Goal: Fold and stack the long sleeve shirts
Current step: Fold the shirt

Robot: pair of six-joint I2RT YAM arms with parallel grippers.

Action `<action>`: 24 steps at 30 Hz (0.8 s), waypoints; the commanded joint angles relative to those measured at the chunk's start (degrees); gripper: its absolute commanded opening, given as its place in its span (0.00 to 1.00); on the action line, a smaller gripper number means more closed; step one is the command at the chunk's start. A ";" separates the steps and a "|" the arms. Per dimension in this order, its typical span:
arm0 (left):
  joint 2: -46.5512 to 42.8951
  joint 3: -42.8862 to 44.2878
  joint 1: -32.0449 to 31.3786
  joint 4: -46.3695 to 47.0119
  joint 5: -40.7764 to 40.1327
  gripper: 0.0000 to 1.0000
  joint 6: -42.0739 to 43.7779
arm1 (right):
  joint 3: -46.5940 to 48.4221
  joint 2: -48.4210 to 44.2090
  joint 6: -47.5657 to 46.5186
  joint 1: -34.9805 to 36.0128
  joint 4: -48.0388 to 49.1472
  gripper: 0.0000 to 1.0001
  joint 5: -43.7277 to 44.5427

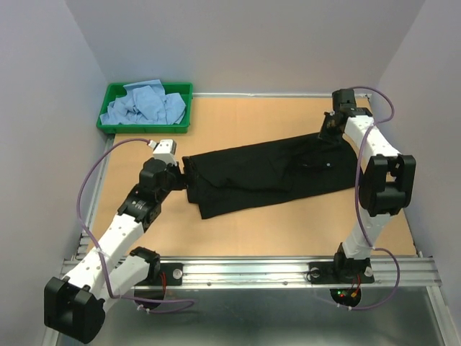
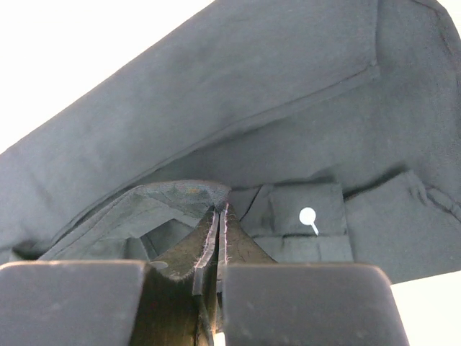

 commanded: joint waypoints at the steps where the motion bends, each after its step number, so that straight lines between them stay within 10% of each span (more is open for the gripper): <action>1: 1.64 3.41 -0.21 1.89 2.09 0.91 0.43 | 4.59 3.05 2.04 -0.88 2.27 0.01 1.94; 24: 7.09 5.87 -0.21 2.42 1.39 0.91 3.69 | 13.38 9.29 -0.60 -2.91 0.78 0.07 8.26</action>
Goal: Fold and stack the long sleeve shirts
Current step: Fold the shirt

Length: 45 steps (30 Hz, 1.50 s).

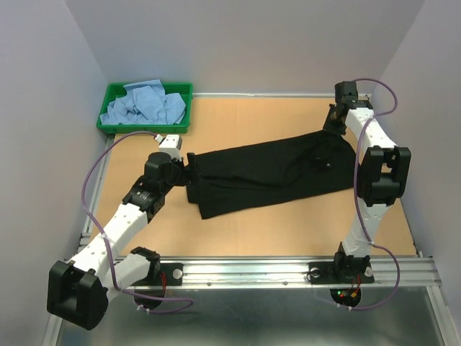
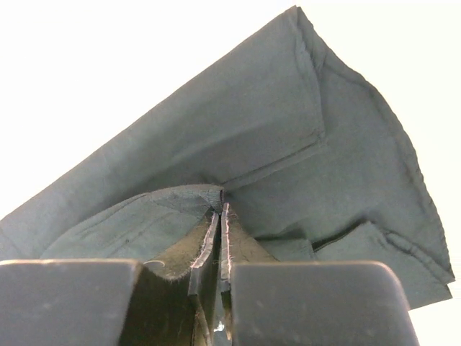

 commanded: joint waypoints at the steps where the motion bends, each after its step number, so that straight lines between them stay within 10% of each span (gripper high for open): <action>1: -0.71 1.79 -0.21 2.29 0.08 0.91 1.13 | 3.96 0.85 -0.84 -0.30 0.67 0.07 3.19; 20: -1.68 0.82 -0.21 1.32 -1.94 0.91 0.60 | 7.74 6.65 -4.18 -1.09 -2.32 0.12 12.25; 28: -1.15 2.05 -0.21 1.15 -1.15 0.91 0.16 | 6.51 3.23 -3.47 -1.10 -2.85 0.56 9.02; 45: 1.40 0.38 -0.21 4.84 0.69 0.91 -1.33 | -19.51 -8.28 11.20 -10.15 17.37 0.56 -7.52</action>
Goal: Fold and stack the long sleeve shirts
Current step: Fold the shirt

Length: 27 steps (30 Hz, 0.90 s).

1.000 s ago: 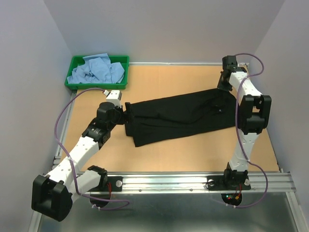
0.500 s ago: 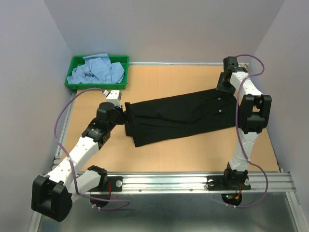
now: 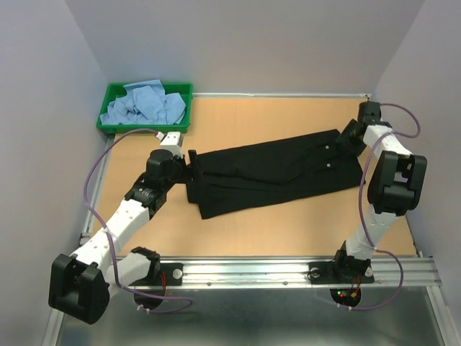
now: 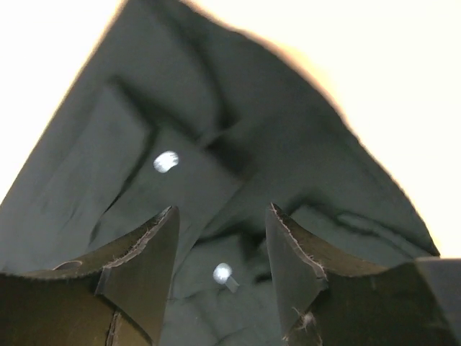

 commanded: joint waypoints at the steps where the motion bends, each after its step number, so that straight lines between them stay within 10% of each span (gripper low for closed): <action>1: -1.35 -1.28 -0.30 4.14 -0.44 0.91 0.35 | -7.61 -2.97 6.41 -2.87 12.85 0.56 -5.05; 27: -0.65 -1.72 -0.30 5.11 -0.97 0.91 0.97 | -15.19 0.80 9.50 -4.02 22.73 0.48 -8.92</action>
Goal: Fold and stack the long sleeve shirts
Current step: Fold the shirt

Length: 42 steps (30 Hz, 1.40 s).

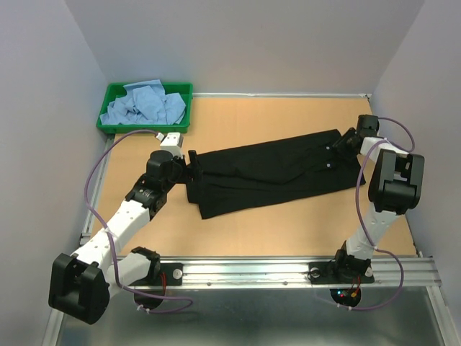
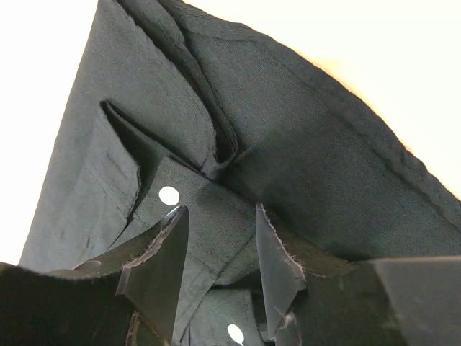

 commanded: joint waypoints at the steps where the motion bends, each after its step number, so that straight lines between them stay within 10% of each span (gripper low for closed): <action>1: -0.43 -0.35 -0.30 2.33 -0.56 0.91 0.86 | -1.00 0.10 0.32 -0.10 2.33 0.48 0.93; 19: 9.39 6.23 -3.20 7.33 5.68 0.88 -4.32 | -6.96 -16.85 -2.06 7.95 7.24 0.54 -11.79; 31: 31.01 20.48 -5.58 11.21 10.07 0.60 -17.94 | -19.71 -18.18 18.05 28.62 39.64 0.57 -20.59; 42: 42.46 20.66 -5.66 10.77 8.59 0.42 -18.83 | -17.44 -7.64 20.62 38.56 47.68 0.57 -22.53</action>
